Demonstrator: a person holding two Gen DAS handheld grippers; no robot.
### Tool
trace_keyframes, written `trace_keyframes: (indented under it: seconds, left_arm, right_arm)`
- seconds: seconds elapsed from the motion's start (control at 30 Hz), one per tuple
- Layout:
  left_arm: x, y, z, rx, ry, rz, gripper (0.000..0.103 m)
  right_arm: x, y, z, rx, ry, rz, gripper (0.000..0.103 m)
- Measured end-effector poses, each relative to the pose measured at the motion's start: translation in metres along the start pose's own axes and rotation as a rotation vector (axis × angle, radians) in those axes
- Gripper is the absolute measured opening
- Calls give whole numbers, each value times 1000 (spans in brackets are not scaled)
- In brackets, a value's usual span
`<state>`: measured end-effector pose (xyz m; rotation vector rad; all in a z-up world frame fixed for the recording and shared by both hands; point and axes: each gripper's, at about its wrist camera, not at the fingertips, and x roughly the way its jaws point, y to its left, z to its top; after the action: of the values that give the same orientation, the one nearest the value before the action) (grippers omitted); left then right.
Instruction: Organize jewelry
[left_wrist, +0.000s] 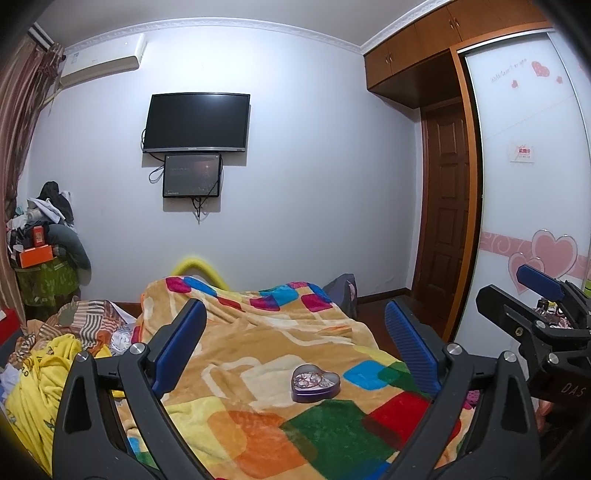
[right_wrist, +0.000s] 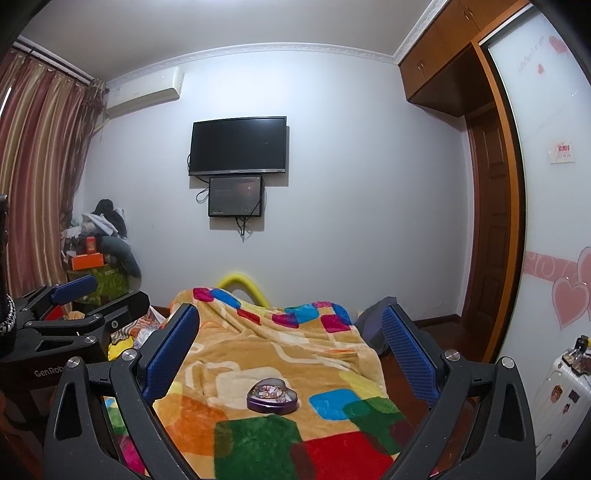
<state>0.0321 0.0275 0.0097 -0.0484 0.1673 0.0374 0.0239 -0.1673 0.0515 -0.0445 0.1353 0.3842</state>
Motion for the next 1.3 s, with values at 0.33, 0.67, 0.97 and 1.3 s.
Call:
trace_keyframes:
  seconds: [0.33, 0.67, 0.97, 1.3]
  left_arm:
    - [1, 0, 0, -3, 1, -5, 101]
    - [1, 0, -1, -4, 1, -7, 102]
    - [1, 1, -1, -8, 6, -8, 102]
    - [3, 1, -2, 0, 14, -7, 102]
  right_arm:
    - [1, 0, 0, 2, 3, -1, 98]
    - [1, 0, 1, 3, 3, -1, 98]
    - [1, -1, 1, 7, 5, -3, 98]
    - [0, -1, -1, 16, 8, -5, 98]
